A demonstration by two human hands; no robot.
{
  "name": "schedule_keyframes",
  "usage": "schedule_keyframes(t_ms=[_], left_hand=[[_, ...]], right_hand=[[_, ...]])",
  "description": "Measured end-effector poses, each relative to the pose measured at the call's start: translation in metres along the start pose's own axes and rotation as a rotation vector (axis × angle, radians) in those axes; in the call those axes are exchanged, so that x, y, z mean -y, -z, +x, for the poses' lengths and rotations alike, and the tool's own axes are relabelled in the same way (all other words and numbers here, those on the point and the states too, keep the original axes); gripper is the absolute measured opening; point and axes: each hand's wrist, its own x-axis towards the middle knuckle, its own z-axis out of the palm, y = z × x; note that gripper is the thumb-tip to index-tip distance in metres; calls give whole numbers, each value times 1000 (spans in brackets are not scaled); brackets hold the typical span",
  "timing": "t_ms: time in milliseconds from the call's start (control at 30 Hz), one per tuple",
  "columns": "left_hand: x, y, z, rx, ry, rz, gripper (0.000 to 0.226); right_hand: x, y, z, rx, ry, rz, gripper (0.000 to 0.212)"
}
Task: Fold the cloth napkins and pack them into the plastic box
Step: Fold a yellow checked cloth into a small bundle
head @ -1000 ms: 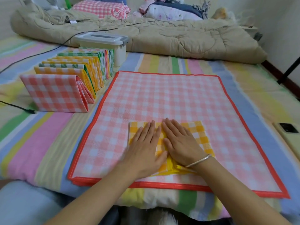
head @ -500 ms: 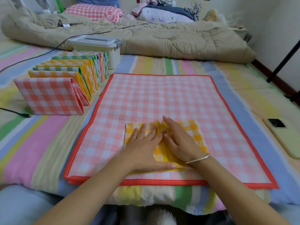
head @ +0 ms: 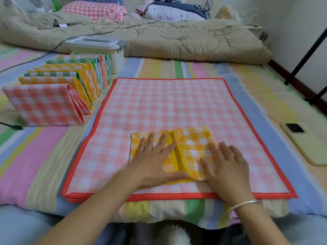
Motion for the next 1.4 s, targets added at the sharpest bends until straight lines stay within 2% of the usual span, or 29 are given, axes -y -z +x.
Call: schedule_keyframes(t_ms=[67,133,233,300,400,567,633,733,767,800,833,900,1000,1100,1133,1200,1267,1333,1367,1400], left_hand=[[-1,-1,1,-33,9,-81,116],[-3,-1,2,-60,37,-106,106],[-7,-1,5,-109,53,24,86],[-9,-1,6,-128,54,56,86],[-7,-5,6,-138,46,119,95],[-7,-15,5,-152,33,204,104],[-7,-15,4,-161,21,215,104],[-7,-16,4,-163,24,211,99],[-7,-16,4,-167,24,212,99],[-7,-15,4,-165,25,218,99],[-8,-15,3,-164,25,223,100],[-8,-14,2,-170,19,213,102],[-8,-13,4,-151,0,219,112],[-3,-16,3,-207,-32,190,111],[-1,-17,4,-215,-48,181,110],[-2,-15,2,-235,-87,189,108],[-3,-9,-1,-209,-97,143,105],[-5,-5,-6,-149,-45,-93,104],[-6,-2,-9,-113,-6,-386,101],[-9,4,-14,-77,63,-726,87]], right_hand=[[3,-8,-4,5,-6,-20,80],[2,-13,-6,-1,-2,-35,87],[1,-15,-6,2,4,-31,89],[2,-15,-7,-7,5,-34,88],[4,-11,-8,-65,-15,-10,82],[4,-7,-13,-330,-18,70,58],[6,3,-12,-271,-119,351,58],[11,17,-12,-107,-361,1152,56],[15,18,-13,-78,-426,1383,54],[21,19,-15,-49,-453,1509,52],[29,18,-20,-21,-431,1502,49],[47,14,-29,-10,-319,1302,44],[63,-1,-39,-85,-146,1008,33],[68,-12,-42,-130,-13,789,27],[69,-12,-43,-130,39,750,31],[70,-12,-44,-115,139,703,60],[67,-14,-43,-127,292,643,76],[68,-16,-43,-160,419,532,76],[70,-17,-42,-182,465,439,74],[74,-16,-42,-207,498,331,72]])
